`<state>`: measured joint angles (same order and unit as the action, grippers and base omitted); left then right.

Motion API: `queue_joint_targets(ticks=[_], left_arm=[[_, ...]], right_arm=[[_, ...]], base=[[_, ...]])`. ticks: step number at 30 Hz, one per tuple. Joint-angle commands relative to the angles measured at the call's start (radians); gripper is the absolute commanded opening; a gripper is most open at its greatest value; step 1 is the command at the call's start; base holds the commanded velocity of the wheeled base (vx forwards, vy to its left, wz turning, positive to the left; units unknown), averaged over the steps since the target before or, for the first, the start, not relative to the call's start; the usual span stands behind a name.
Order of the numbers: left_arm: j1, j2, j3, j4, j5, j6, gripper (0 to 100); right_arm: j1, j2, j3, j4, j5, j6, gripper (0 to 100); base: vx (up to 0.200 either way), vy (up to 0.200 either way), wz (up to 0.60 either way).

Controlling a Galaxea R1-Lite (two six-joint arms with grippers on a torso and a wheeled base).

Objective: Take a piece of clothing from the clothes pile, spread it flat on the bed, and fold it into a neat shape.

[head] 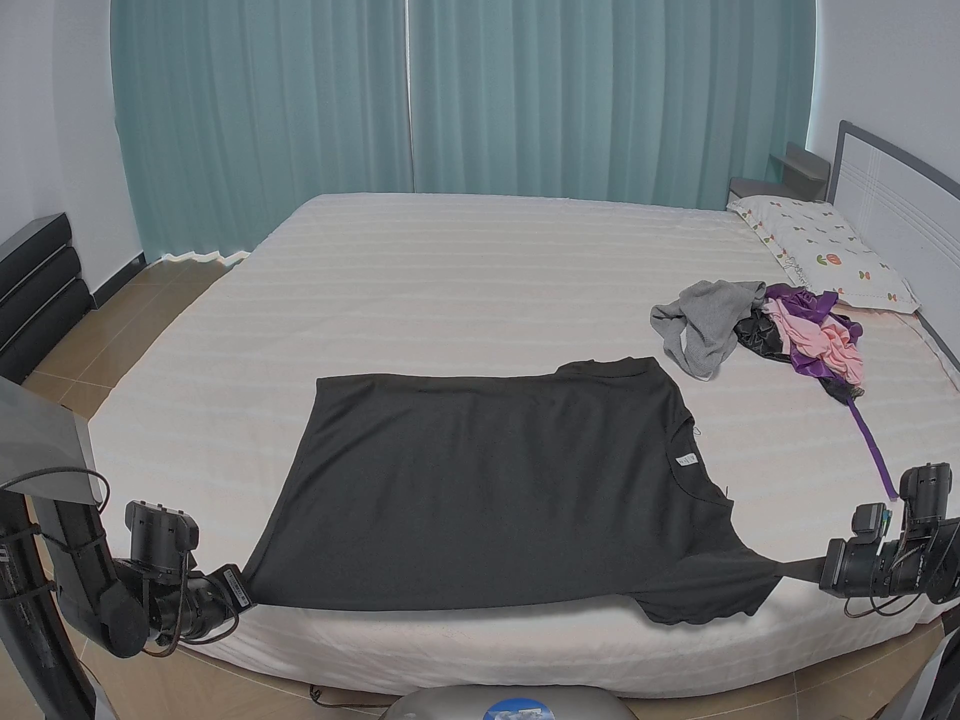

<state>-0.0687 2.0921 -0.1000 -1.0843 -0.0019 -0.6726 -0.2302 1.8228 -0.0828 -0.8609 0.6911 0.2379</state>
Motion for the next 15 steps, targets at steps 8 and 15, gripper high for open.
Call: queue_joint_targets(ticks=[8,15], left_arm=[[-0.042,0.062,0.025,-0.002,-0.001,0.018,0],[-0.051,0.086,0.023,-0.002,-0.003,0.013,0]], right_arm=[[-0.015,0.145,0.055,0.016,-0.096,-0.149,0],[0.008,0.251,0.049,0.011,-0.110,-0.224,100]], base=[[0.000,0.000,0.00],[0.000,0.000,0.00]])
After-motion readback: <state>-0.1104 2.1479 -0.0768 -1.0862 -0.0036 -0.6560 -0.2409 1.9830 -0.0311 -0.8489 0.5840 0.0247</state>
